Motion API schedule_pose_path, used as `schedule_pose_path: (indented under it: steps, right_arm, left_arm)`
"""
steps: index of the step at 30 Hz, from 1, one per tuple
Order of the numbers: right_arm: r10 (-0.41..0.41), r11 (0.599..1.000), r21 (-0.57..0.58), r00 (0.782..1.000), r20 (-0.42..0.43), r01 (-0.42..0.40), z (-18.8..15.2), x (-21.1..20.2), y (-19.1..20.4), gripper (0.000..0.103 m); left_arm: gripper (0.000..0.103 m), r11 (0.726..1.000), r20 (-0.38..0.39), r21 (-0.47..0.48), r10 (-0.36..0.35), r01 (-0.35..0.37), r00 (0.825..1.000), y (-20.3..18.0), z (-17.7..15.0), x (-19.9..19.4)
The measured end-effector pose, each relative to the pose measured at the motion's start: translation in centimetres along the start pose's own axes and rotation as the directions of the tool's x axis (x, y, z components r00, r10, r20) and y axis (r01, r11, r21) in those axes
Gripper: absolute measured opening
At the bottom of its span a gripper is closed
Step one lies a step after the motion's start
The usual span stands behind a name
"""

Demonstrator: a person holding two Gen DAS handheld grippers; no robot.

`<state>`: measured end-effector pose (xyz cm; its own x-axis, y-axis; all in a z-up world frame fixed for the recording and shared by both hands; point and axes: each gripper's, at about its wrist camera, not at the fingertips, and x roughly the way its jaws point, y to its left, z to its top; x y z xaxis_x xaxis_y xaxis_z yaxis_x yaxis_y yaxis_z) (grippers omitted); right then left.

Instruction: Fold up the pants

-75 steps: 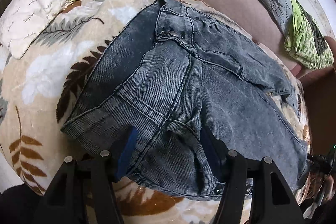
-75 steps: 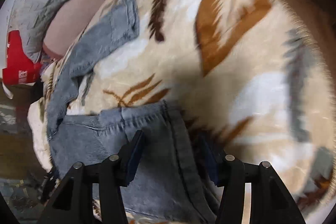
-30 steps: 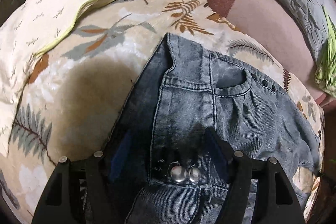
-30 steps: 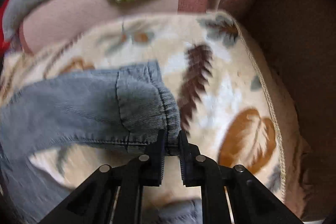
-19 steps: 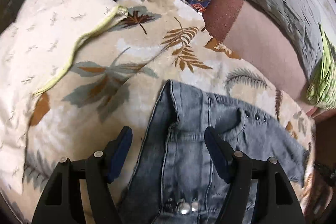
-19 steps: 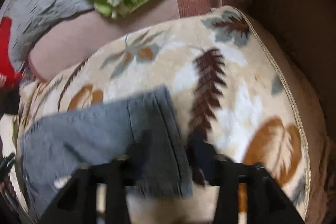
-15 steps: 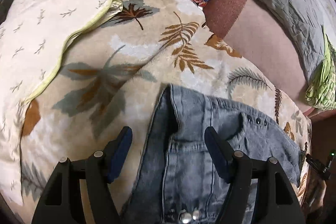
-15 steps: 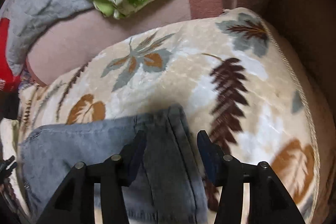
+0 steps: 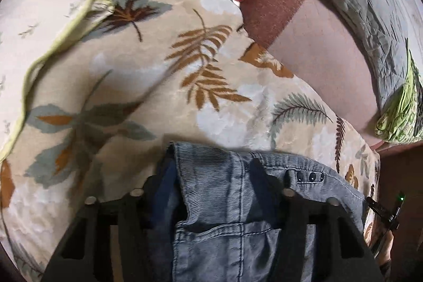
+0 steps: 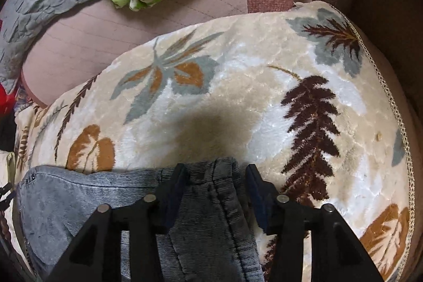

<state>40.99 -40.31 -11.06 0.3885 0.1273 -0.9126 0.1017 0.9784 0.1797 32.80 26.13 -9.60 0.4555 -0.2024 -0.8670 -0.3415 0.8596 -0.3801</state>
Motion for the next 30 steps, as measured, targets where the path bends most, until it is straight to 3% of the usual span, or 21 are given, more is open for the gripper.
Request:
schedule_pose_path:
  steps: [3, 7, 11, 15, 16, 18, 19, 23, 30]
  right_arm:
    - [-0.004, 1.0, -0.004, 1.0, -0.002, 0.004, 0.1, 0.1, 0.1, 0.045]
    - [0.003, 1.0, -0.003, 1.0, -0.021, -0.003, 0.4, 0.3, 0.2, 0.045]
    - [0.023, 0.999, 0.031, 1.0, 0.012, -0.023, 0.9, -0.5, -0.5, 0.045]
    - [0.01, 1.0, 0.001, 0.999, -0.035, -0.01, 0.8, 0.8, 0.1, 0.045]
    - [0.001, 1.0, -0.006, 1.0, -0.03, -0.001, 0.8, 0.9, 0.3, 0.045]
    - [-0.036, 0.999, -0.02, 0.999, -0.023, 0.036, 0.9, 0.9, 0.8, 0.025]
    - [-0.041, 0.999, -0.029, 0.999, -0.024, 0.04, 0.8, 1.0, 1.1, 0.021]
    - [-0.082, 0.994, -0.072, 0.997, 0.008, 0.083, 0.7, 0.4, 2.2, 0.018]
    - [-0.067, 0.996, -0.051, 0.995, 0.077, 0.071, 0.9, -2.2, 2.1, 0.018]
  left_arm:
    - [0.047, 1.0, -0.016, -0.019, -0.018, 0.018, 1.0, -0.1, 0.2, 1.0]
    - [0.048, 0.999, -0.006, -0.038, -0.002, 0.002, 1.0, -0.1, 0.3, 1.4]
    - [0.055, 0.999, -0.019, -0.028, 0.024, -0.025, 1.0, 0.4, 0.2, 1.7]
    - [0.053, 0.999, -0.023, -0.02, 0.026, -0.026, 0.999, 0.1, 0.3, 2.3]
    - [0.046, 0.999, -0.023, -0.013, 0.039, -0.04, 0.999, -0.1, 0.3, 2.5]
    - [0.008, 0.997, -0.032, 0.006, 0.079, -0.079, 0.996, -0.5, 0.3, 3.0]
    - [0.004, 0.995, -0.032, 0.01, 0.103, -0.103, 0.994, -0.6, 0.3, 3.1]
    - [0.002, 0.993, -0.024, 0.008, 0.116, -0.116, 0.993, -0.8, 0.5, 2.9]
    - [0.002, 0.999, 0.033, -0.008, 0.046, -0.046, 0.998, -1.4, 0.7, 0.7]
